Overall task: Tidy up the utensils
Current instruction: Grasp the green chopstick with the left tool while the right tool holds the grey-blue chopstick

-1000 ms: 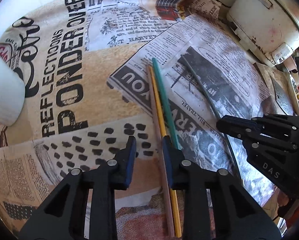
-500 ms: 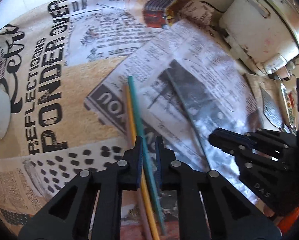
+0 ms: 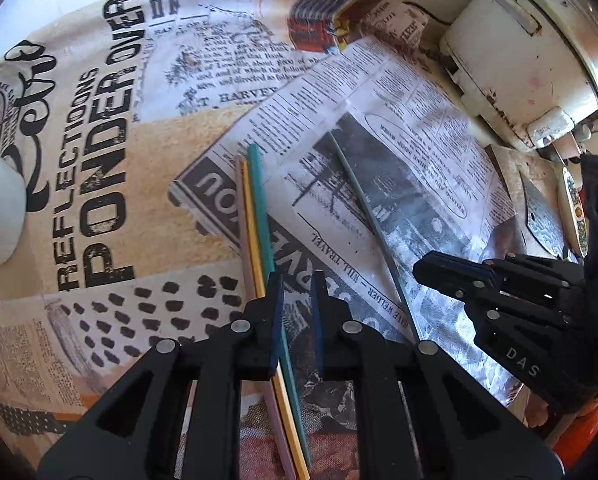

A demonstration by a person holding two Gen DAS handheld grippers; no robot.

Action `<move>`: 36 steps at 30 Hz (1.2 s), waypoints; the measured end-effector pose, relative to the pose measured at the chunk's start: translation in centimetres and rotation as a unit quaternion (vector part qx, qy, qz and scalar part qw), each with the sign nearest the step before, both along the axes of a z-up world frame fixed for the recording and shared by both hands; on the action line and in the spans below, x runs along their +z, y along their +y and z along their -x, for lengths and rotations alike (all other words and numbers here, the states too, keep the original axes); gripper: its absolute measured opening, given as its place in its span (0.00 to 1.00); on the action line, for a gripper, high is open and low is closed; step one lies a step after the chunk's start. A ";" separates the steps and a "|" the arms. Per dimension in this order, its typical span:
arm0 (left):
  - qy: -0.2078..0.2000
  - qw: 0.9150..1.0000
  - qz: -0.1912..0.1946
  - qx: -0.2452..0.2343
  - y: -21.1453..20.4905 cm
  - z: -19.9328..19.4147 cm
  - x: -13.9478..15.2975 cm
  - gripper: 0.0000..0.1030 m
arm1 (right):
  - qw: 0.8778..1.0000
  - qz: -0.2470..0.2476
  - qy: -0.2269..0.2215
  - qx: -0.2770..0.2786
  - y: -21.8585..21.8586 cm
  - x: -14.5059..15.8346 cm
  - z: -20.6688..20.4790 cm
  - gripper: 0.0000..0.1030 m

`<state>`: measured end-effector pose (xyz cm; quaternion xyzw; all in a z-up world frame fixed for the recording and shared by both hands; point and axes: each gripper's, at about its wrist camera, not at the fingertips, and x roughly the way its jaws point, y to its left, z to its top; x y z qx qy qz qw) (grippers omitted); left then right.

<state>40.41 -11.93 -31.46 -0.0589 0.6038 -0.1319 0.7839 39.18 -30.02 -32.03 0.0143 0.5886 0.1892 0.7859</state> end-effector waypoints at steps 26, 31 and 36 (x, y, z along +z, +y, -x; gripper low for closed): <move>0.003 1.000 -0.008 0.002 -0.6 -2.1 -0.1 0.10 | 1.000 -0.008 0.007 -0.001 -0.7 0.0 0.6 0.06; 0.025 1.000 -0.009 0.007 0.3 -0.7 -0.7 0.10 | 1.000 -0.012 0.014 0.003 -0.7 -0.2 0.7 0.06; 0.021 1.000 -0.008 0.003 0.2 0.0 -0.9 0.10 | 1.000 -0.010 0.014 0.016 0.2 -0.2 0.7 0.06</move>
